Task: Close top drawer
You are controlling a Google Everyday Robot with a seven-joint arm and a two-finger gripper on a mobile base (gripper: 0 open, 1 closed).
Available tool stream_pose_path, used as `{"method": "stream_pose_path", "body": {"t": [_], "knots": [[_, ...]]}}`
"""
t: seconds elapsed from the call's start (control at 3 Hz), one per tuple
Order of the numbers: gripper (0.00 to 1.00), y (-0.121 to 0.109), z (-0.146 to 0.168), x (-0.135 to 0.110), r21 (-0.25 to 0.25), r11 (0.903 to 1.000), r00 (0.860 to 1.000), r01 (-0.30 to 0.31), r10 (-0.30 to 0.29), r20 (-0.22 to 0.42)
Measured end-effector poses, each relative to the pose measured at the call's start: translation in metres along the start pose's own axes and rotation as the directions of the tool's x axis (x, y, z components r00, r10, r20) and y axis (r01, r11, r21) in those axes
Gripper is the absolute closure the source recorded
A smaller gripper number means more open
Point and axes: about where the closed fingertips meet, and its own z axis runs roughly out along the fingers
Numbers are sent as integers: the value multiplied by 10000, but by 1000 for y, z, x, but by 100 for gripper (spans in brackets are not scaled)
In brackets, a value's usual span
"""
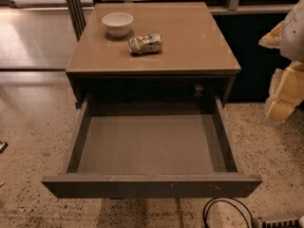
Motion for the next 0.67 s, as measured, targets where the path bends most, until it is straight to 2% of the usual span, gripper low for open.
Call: {"method": "stream_pose_path", "body": {"t": [0.67], "knots": [[0,1,5,-3,120,9997,9995,-205,202,242]]}}
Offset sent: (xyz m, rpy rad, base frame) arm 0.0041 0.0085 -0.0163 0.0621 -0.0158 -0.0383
